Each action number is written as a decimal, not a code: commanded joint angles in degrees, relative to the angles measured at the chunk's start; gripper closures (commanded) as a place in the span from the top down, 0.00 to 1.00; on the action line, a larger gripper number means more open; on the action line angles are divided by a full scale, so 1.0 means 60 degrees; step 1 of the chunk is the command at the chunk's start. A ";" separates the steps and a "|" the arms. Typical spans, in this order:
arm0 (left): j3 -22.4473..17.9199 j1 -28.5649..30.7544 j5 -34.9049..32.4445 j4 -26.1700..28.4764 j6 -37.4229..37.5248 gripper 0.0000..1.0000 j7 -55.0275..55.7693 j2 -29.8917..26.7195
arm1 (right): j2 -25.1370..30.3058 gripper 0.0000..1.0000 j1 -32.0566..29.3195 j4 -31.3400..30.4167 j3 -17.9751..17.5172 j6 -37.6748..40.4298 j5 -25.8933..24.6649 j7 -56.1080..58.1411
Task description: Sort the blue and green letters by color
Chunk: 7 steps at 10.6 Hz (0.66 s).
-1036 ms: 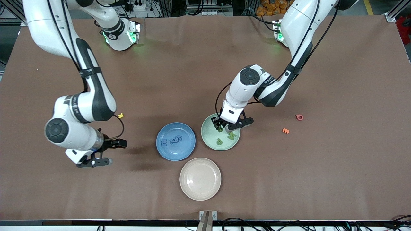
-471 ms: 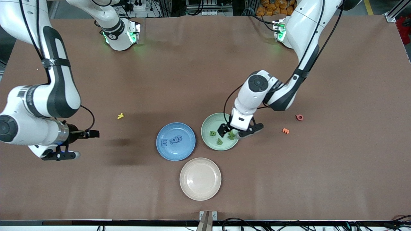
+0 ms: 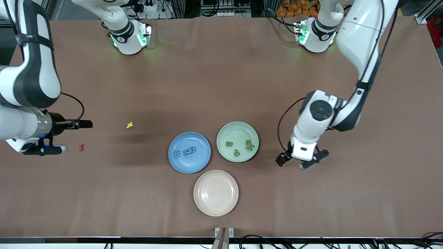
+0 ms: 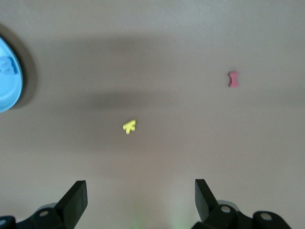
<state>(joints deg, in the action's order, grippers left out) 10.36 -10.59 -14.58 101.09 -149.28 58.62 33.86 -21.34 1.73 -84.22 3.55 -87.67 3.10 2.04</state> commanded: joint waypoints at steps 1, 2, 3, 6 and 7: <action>0.0206 0.0620 -0.0133 0.0085 0.1482 1.00 -0.1312 -0.0749 | 0.0903 1.00 -0.0112 -0.0114 0.0097 0.1089 -0.0107 -0.0033; 0.0424 0.1014 0.0056 0.0085 0.2328 1.00 -0.2231 -0.1012 | 0.1181 1.00 -0.0112 0.0002 0.0111 0.1396 -0.0121 -0.0048; 0.0803 0.1525 0.0492 0.0085 0.2873 1.00 -0.3024 -0.1232 | 0.1372 1.00 -0.0127 0.0235 0.0126 0.1718 -0.0121 -0.0048; 0.1437 0.2554 0.0875 0.0959 0.3947 1.00 -0.4634 -0.2386 | 0.2177 1.00 -0.0098 0.0384 0.0200 0.2176 -0.0092 -0.1039; 0.1277 0.2556 0.1748 0.1631 0.3948 1.00 -0.5426 -0.3117 | 0.2455 1.00 -0.0054 0.0282 0.0170 0.2176 -0.0106 -0.1377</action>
<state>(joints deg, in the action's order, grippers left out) 17.86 2.93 -11.68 101.94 -126.43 35.20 24.30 -10.62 1.50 -81.46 5.28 -75.42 3.07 -1.20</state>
